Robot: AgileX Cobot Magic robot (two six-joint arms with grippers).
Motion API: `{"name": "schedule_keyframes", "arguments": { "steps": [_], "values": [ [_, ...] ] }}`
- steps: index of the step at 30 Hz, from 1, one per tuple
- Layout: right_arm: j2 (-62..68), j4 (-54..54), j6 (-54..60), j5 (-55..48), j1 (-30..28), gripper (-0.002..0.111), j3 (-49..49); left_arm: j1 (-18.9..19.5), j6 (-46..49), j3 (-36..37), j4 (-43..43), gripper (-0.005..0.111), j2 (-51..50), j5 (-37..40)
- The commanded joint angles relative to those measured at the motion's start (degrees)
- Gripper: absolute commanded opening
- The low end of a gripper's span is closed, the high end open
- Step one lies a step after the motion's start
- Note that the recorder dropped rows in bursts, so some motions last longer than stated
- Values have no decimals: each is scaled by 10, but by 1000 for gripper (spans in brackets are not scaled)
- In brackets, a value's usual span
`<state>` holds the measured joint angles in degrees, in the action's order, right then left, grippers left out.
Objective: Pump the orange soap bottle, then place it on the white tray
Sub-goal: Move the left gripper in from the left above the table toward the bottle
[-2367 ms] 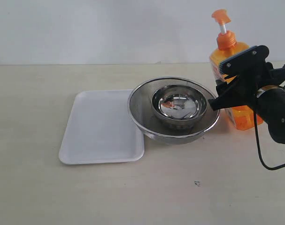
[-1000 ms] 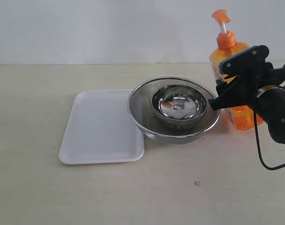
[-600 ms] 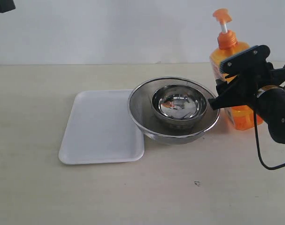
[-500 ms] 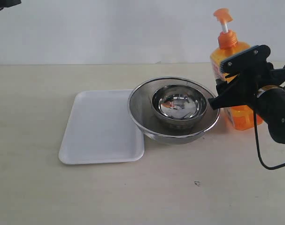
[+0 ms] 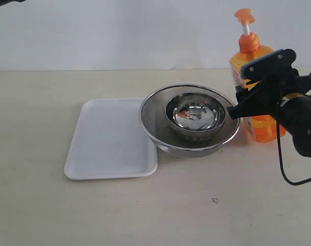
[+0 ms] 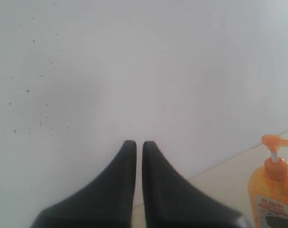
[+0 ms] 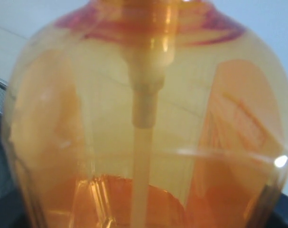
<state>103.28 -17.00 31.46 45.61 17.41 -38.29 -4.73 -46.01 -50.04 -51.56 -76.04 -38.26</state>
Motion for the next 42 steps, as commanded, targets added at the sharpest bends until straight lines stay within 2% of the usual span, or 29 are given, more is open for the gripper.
{"name": "schedule_keyframes", "arguments": {
  "steps": [1,6,10,17,19,24,30,33,38,42],
  "values": [
    [-9,8,5,34,-2,0,-8,-5,2,-3,-2,5,0,-9],
    [-9,8,26,31,-2,0,-8,-5,-27,-3,-19,5,-5,-9],
    [-9,8,34,29,-2,0,-8,-5,-70,-3,-99,5,-12,-8],
    [-9,8,34,29,-2,0,-8,-5,-92,-13,-106,5,-54,-29],
    [-9,8,34,29,-2,0,-8,-5,-127,-38,-142,5,-80,-80],
    [-9,8,34,29,-2,0,-8,-7,-240,-117,-234,5,-123,-89],
    [-9,8,31,29,-2,0,-8,-57,-296,-201,-319,5,-155,-83],
    [-9,8,32,26,-2,0,-8,-80,-321,-235,-335,5,-174,-68],
    [-9,8,32,25,-2,0,-8,-103,-346,-275,-338,5,-203,-60],
    [-9,8,29,23,-2,0,-8,-119,-388,-309,-391,5,-224,-50]
  ]
}}
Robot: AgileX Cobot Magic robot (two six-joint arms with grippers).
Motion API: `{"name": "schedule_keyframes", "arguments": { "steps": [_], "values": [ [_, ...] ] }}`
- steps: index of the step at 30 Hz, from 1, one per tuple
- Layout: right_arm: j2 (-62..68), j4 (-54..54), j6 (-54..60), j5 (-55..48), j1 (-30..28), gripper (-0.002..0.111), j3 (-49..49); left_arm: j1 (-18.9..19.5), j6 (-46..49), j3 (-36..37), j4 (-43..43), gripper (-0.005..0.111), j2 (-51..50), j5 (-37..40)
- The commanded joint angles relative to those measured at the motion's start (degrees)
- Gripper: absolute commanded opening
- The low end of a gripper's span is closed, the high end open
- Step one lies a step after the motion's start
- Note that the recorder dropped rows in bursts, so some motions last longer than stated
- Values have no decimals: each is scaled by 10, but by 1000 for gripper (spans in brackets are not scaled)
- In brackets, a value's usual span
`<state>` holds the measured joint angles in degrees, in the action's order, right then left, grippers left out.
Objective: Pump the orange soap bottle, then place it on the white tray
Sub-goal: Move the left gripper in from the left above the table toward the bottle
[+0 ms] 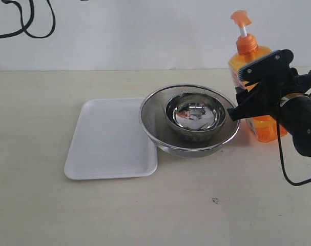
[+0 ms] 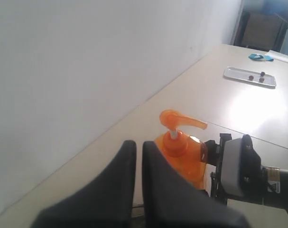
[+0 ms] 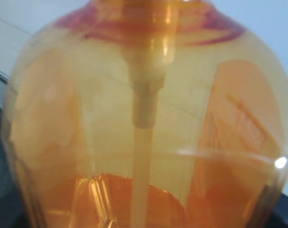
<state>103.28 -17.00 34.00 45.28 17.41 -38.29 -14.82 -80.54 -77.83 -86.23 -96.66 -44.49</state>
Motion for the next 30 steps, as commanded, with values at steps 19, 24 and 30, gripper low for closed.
{"name": "schedule_keyframes", "arguments": {
  "steps": [19,24,30],
  "values": [
    [-9,8,4,17,-2,0,-8,-26,-56,-160,-11,5,-103,49],
    [-9,8,-1,17,-2,0,-8,-57,-55,-202,-19,5,-134,36],
    [-9,8,-7,16,-2,0,-8,-97,-71,-240,-82,5,-153,41]
  ]
}}
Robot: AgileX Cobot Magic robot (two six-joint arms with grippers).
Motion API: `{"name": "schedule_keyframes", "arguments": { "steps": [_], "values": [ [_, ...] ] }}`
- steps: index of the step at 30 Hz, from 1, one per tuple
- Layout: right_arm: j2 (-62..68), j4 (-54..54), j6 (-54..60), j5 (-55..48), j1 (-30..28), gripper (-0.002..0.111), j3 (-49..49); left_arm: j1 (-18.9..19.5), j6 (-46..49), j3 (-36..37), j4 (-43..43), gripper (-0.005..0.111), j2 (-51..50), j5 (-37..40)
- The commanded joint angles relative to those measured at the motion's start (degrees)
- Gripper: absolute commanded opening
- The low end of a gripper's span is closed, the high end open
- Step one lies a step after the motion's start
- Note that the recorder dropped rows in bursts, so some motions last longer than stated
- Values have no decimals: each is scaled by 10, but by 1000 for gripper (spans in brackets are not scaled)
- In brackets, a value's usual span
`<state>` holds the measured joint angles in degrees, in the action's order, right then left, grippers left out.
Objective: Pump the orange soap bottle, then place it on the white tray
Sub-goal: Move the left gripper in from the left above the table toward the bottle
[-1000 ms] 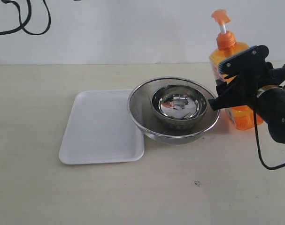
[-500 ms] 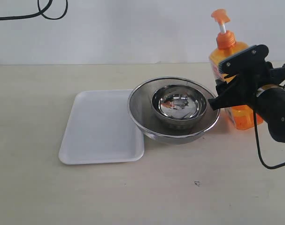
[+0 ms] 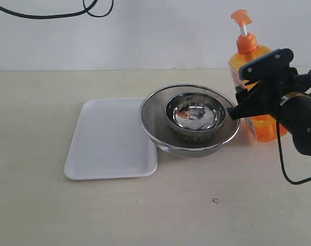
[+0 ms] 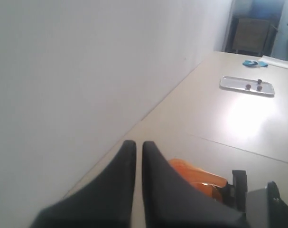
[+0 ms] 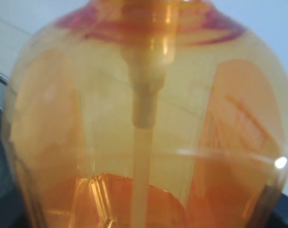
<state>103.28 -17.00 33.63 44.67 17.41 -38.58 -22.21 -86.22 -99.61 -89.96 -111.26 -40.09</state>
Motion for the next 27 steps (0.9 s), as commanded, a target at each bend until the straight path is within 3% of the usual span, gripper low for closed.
{"name": "schedule_keyframes", "arguments": {
  "steps": [1,11,27],
  "values": [
    [-9,8,-3,21,-2,0,-5,-26,-21,-26,-56,5,-9,-1],
    [-9,8,-3,5,-2,0,-5,-38,-140,-61,-100,5,-11,37],
    [-9,9,2,3,-2,0,-5,-80,-131,-64,-100,5,-31,31]
  ]
}}
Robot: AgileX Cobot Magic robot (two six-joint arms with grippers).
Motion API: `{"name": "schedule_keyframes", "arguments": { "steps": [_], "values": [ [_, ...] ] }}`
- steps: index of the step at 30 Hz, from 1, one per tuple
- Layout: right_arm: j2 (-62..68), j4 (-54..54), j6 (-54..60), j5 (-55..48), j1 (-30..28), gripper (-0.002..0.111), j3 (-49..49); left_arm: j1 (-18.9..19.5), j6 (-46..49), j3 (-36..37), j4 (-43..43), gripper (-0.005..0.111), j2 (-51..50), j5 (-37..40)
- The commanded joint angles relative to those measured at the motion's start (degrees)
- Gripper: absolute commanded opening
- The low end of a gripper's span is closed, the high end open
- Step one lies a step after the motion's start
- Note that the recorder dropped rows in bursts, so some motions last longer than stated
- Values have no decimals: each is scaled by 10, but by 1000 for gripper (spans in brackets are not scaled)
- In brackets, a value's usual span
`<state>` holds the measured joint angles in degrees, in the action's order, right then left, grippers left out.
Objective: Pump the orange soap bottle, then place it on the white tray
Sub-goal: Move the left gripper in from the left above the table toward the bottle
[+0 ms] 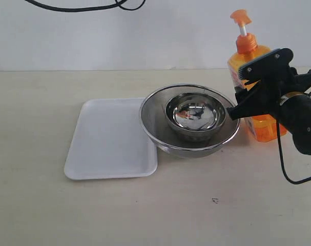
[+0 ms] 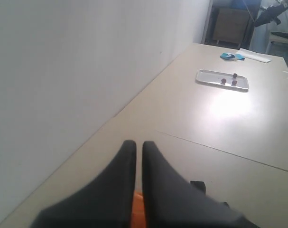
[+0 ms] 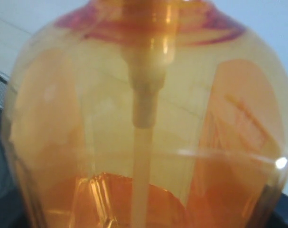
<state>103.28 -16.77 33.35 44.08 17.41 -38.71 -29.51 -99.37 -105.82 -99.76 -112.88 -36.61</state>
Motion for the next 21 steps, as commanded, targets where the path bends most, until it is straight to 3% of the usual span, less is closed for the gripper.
{"name": "schedule_keyframes", "arguments": {
  "steps": [1,13,21],
  "values": [
    [-9,7,6,8,-2,0,-4,-7,0,-2,-2,5,-16,-4],
    [-9,7,3,8,-2,0,-4,-11,-78,-2,-2,5,-15,-66],
    [-9,7,0,7,-2,0,-4,-49,-103,-2,-2,5,-26,-51]
  ]
}}
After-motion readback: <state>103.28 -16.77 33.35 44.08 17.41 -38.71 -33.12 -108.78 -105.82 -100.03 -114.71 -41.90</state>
